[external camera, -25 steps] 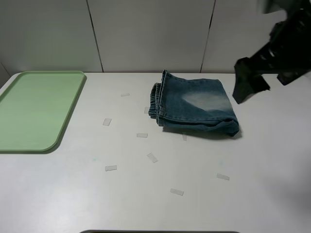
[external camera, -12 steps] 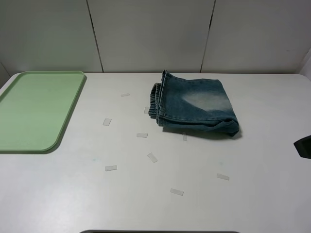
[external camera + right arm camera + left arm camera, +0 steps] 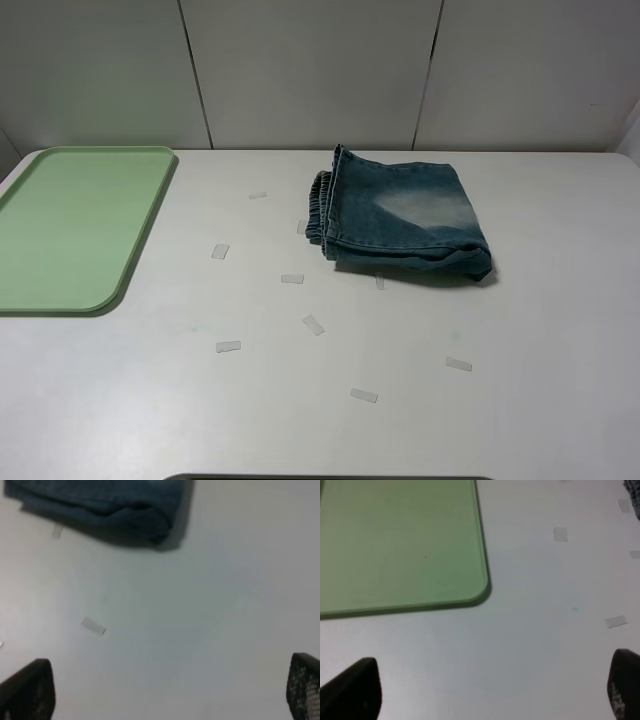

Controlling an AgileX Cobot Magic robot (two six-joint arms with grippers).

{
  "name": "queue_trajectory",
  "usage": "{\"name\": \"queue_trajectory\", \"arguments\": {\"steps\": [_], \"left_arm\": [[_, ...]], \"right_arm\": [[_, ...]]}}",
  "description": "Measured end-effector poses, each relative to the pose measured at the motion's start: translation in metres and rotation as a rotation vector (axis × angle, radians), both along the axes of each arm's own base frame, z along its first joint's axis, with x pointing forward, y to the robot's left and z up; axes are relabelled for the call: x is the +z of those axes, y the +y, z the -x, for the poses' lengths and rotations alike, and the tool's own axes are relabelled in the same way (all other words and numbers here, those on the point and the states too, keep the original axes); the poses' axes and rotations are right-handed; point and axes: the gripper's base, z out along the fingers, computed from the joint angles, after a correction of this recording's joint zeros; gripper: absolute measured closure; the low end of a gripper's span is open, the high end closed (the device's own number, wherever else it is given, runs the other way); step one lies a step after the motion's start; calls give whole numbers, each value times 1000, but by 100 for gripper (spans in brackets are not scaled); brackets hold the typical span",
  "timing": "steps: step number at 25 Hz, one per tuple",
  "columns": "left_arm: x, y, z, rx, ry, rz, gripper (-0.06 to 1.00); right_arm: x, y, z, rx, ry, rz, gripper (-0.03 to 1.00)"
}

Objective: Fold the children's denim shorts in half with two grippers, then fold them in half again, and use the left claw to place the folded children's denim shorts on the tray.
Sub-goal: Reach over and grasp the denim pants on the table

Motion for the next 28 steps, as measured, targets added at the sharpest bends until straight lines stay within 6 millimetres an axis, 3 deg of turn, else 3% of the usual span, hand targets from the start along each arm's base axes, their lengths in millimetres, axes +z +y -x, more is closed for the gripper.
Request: {"name": "queue_trajectory", "arguments": {"steps": [12,28], "left_arm": [[0,0,0,0,0,0,6],[0,0,0,0,0,0,6]], "right_arm": [[-10,-10,47,-157,-362,7,27],[-10,-9,47,-220,-381,23,27]]}}
